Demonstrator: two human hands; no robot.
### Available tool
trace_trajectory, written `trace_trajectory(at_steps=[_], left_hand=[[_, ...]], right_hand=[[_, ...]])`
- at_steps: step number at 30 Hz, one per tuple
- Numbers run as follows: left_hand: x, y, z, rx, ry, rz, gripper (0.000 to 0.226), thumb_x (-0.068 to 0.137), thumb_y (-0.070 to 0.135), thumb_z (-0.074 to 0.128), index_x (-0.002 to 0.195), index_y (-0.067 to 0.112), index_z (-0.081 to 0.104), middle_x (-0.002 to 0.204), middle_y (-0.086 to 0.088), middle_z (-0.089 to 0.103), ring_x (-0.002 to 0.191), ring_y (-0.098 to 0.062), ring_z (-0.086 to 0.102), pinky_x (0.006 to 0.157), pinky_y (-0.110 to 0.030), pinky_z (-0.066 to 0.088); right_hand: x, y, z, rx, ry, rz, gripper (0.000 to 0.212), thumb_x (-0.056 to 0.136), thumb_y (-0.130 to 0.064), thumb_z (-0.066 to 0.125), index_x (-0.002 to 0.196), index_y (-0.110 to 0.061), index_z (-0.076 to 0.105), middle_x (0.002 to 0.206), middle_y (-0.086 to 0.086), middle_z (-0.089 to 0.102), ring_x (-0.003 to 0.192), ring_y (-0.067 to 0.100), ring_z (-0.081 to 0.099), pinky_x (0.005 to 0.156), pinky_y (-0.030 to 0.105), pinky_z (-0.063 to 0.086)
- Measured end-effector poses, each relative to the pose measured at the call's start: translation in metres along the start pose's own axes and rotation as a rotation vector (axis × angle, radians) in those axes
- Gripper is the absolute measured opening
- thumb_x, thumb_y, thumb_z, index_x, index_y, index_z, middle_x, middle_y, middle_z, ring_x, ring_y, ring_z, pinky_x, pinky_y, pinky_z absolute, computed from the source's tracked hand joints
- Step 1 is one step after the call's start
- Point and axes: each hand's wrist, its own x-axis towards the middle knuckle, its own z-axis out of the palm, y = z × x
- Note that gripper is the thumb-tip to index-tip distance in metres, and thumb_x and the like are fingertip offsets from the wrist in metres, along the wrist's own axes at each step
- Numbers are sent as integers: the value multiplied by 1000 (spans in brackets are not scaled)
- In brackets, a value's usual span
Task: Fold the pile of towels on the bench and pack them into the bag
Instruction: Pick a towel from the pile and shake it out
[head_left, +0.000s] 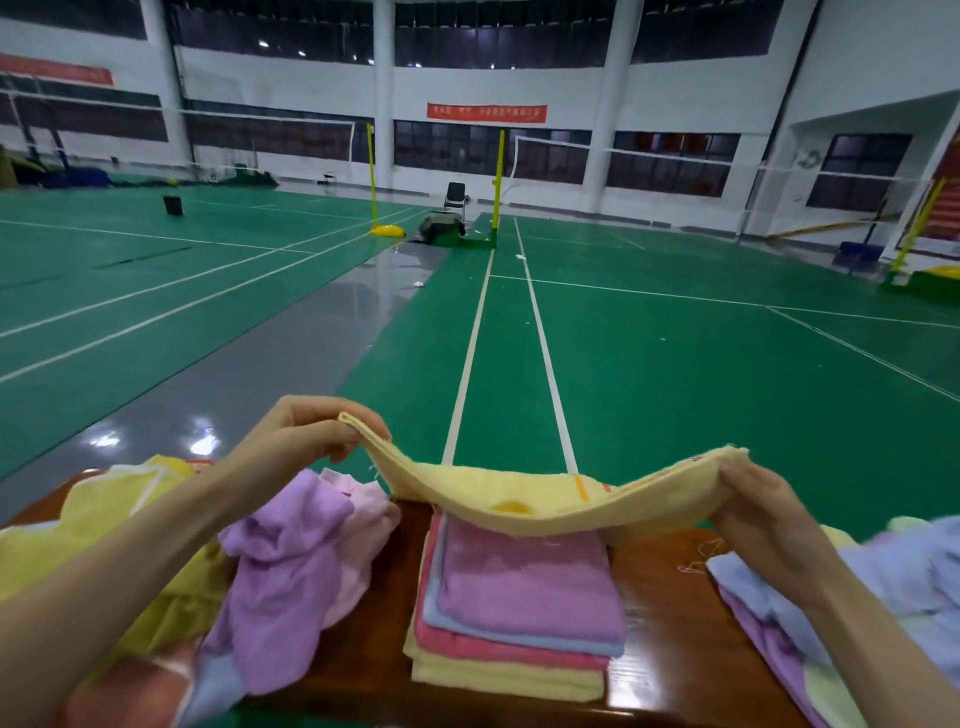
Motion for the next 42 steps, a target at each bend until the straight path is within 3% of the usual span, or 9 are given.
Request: trace_trajectory(at_steps=[6, 10, 14, 23, 29, 34, 39, 41, 42], left_hand=[[10, -4, 24, -26, -87, 24, 23, 60, 33, 57, 65, 20, 75, 83, 0, 72, 79, -11, 59, 66, -17, 44], [22, 4, 47, 61, -219, 47, 19, 70, 21, 52, 64, 24, 70, 92, 3, 70, 87, -7, 61, 77, -13, 43], [41, 12, 77, 94, -257, 58, 24, 71, 9, 45, 60, 18, 64, 97, 8, 66, 98, -6, 58, 88, -15, 41], [61, 3, 107, -177, -61, 29, 7, 53, 24, 57, 51, 26, 63, 105, 6, 58, 103, -17, 53, 98, -45, 38], [67, -2, 114, -342, -3, 50, 23, 62, -4, 60, 80, 9, 54, 103, -2, 62, 78, -15, 64, 77, -31, 53], [63, -6, 114, -542, 59, -25, 39, 61, 0, 72, 95, 8, 56, 107, -7, 60, 90, -18, 67, 75, -25, 55], [45, -9, 121, 81, 84, -142, 61, 62, 24, 85, 110, 23, 48, 102, 8, 58, 80, -1, 61, 70, -15, 51], [36, -14, 126, 375, 33, -170, 67, 56, 37, 86, 109, 28, 46, 96, 15, 57, 83, -5, 59, 71, -22, 50], [33, -17, 128, 506, 31, -173, 55, 56, 40, 80, 99, 30, 47, 88, 14, 57, 80, -11, 58, 68, -28, 48]], right_hand=[[9, -9, 26, -223, -268, 65, 15, 68, 2, 62, 70, -6, 75, 75, 13, 71, 67, 19, 67, 62, 25, 55], [23, -10, 49, -503, -460, 60, 20, 66, -26, 70, 77, -10, 76, 79, 10, 70, 73, 16, 64, 67, 23, 51], [34, -11, 82, -614, -578, -2, 15, 75, -25, 68, 85, -15, 74, 96, 2, 70, 89, 11, 62, 79, 21, 48], [45, -3, 97, -569, -498, -114, 20, 79, -17, 59, 92, -6, 70, 127, -4, 55, 114, 0, 54, 86, 15, 44], [52, 1, 101, -566, -427, -142, 24, 82, -3, 65, 104, -12, 68, 114, -4, 62, 103, -8, 58, 84, 11, 44], [62, -6, 100, -680, -338, -201, 16, 82, -6, 65, 92, -15, 73, 89, -2, 74, 88, 6, 64, 81, 19, 49], [73, -12, 98, -754, -221, -262, 21, 81, -9, 68, 77, -29, 70, 68, -19, 69, 71, -5, 59, 68, 11, 46], [79, -16, 96, -746, -153, -290, 18, 82, -11, 68, 78, -28, 70, 71, -16, 69, 71, -4, 59, 67, 9, 45], [82, -20, 95, -751, -126, -301, 16, 82, -11, 68, 79, -27, 70, 75, -14, 69, 71, -5, 59, 67, 8, 44]])
